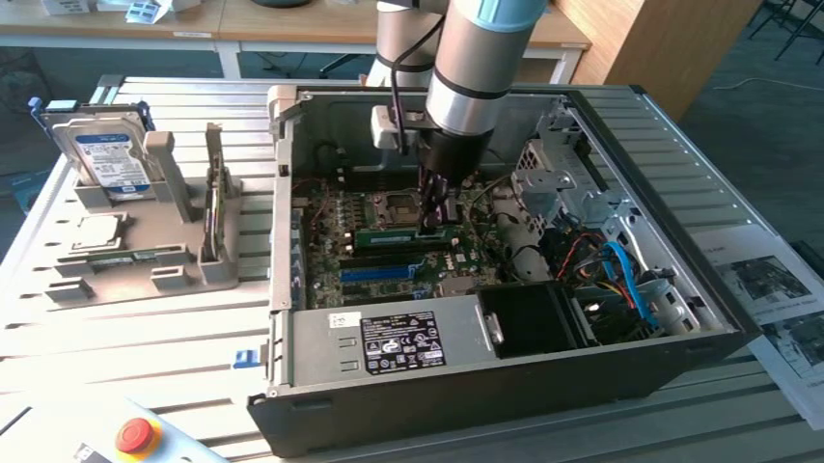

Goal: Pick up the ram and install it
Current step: 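Insert the ram into the slot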

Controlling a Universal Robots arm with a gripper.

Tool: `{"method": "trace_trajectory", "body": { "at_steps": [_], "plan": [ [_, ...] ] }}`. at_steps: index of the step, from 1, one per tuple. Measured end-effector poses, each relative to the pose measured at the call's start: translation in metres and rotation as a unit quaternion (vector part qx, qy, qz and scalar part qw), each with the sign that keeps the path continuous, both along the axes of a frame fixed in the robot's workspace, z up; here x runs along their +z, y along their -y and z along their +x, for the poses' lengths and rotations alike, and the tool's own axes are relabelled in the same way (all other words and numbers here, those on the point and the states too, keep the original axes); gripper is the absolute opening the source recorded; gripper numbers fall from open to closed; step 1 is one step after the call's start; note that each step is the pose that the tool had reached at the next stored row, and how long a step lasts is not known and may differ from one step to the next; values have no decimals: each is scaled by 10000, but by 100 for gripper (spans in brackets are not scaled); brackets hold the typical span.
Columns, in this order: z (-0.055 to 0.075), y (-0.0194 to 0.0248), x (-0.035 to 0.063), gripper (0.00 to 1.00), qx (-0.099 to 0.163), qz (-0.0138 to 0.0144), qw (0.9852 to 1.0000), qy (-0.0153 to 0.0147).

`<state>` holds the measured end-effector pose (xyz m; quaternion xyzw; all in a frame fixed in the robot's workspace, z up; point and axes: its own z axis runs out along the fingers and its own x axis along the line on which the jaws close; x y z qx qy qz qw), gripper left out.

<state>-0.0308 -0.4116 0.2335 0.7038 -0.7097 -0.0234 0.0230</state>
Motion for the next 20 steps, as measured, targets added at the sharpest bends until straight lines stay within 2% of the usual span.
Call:
{"method": "trace_trajectory", "body": {
  "at_steps": [20],
  "plan": [
    [0, 0, -35, 12, 10, 0, 10000, 0]
  ]
}}
